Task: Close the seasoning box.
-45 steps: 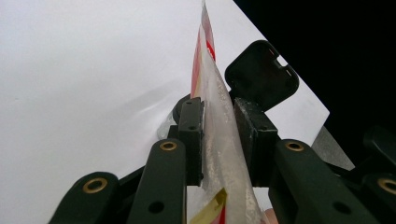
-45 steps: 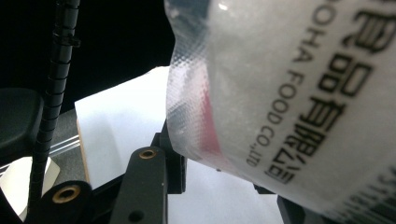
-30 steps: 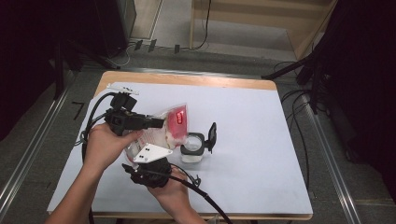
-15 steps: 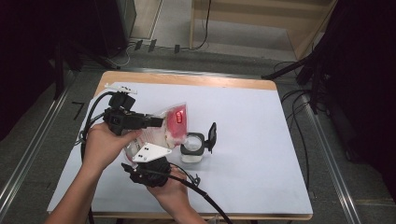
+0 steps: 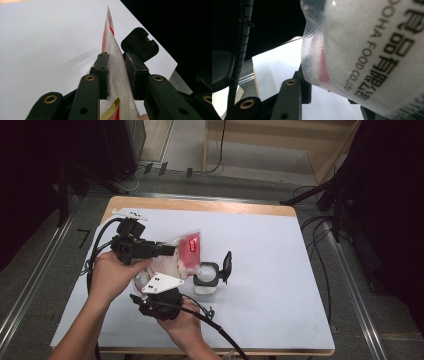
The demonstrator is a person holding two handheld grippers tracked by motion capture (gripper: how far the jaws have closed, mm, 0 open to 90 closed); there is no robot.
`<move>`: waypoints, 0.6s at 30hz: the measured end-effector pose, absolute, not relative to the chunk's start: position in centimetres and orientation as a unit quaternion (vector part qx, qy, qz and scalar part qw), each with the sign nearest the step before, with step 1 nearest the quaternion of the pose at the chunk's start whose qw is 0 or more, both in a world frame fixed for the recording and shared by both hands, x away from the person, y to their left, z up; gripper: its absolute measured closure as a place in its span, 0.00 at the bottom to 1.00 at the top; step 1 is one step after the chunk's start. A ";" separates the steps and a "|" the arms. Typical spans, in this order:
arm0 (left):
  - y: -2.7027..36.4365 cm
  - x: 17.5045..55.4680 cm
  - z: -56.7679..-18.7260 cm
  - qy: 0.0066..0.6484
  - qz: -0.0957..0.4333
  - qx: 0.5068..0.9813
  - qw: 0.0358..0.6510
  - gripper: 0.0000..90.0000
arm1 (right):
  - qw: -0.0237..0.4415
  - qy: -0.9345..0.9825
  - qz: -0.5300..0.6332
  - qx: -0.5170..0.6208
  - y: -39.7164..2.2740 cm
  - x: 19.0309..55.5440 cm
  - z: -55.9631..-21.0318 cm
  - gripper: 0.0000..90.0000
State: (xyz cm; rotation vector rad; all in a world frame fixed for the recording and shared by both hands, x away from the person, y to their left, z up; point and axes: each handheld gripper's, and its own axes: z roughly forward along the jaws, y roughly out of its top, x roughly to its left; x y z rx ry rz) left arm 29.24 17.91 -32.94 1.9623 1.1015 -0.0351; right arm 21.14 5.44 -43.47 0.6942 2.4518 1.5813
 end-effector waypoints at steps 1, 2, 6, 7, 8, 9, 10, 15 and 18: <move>17.9 29.3 -33.0 0.442 -0.014 0.787 0.431 0.81 | 0.071 0.815 0.526 0.231 5.4 21.2 -43.5 0.71; 17.9 29.3 -33.0 0.441 -0.016 0.785 0.434 0.81 | 0.070 0.815 0.526 0.232 5.4 21.2 -43.5 0.71; 17.9 29.3 -33.1 0.443 -0.018 0.785 0.433 0.81 | 0.070 0.814 0.527 0.233 5.4 21.1 -43.5 0.71; 17.9 29.3 -33.1 0.442 -0.019 0.784 0.435 0.81 | 0.068 0.813 0.529 0.233 5.4 21.1 -43.5 0.71; 17.9 29.4 -33.1 0.442 -0.019 0.785 0.434 0.80 | 0.068 0.813 0.529 0.234 5.4 21.1 -43.4 0.71; 17.9 29.4 -33.1 0.442 -0.018 0.785 0.435 0.80 | 0.068 0.813 0.529 0.234 5.4 21.1 -43.4 0.71; 17.9 29.4 -33.1 0.440 -0.019 0.785 0.435 0.80 | 0.067 0.813 0.529 0.234 5.4 21.1 -43.4 0.71; 18.1 29.6 -33.4 0.447 -0.031 0.780 0.438 0.79 | 0.066 0.814 0.528 0.234 5.4 21.1 -43.4 0.71; 18.3 29.7 -33.5 0.450 -0.036 0.778 0.437 0.79 | 0.066 0.814 0.528 0.234 5.4 21.1 -43.4 0.71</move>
